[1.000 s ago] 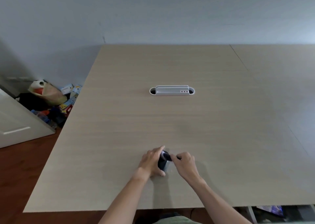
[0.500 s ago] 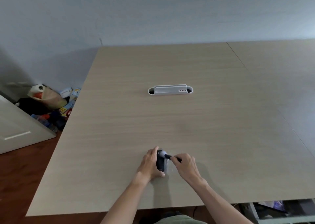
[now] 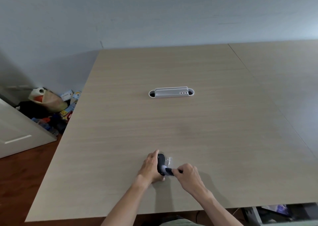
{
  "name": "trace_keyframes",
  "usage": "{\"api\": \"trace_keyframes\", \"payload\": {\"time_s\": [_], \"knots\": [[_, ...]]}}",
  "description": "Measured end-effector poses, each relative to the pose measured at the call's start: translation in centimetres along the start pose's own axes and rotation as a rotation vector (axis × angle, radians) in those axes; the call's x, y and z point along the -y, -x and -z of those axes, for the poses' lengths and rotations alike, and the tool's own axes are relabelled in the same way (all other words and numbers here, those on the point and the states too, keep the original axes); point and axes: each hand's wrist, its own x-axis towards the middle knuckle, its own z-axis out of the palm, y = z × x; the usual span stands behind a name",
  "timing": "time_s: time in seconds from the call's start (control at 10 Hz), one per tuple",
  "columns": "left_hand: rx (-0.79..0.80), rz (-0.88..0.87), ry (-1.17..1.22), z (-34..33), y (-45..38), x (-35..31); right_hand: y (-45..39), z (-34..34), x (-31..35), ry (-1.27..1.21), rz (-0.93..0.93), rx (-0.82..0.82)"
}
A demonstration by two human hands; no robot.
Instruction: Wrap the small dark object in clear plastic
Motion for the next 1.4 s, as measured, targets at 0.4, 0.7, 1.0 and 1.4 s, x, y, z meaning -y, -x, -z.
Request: {"api": "trace_keyframes", "payload": {"time_s": [0.4, 0.7, 1.0, 1.4], "knots": [[-0.048, 0.035, 0.153, -0.1, 0.6, 1.0, -0.6, 0.6, -2.6, 0.021, -0.162, -0.323], [-0.132, 0.102, 0.272, -1.3, 1.4, 1.4, -1.1, -1.6, -2.0, 0.263, -0.193, -0.227], [-0.123, 0.133, 0.268, -1.4, 1.5, 1.2, -1.5, -1.7, -0.8, 0.207, -0.275, -0.155], [-0.172, 0.147, 0.328, -1.5, 1.5, 1.6, -0.2, 0.5, -0.3, 0.181, -0.245, -0.285]]}}
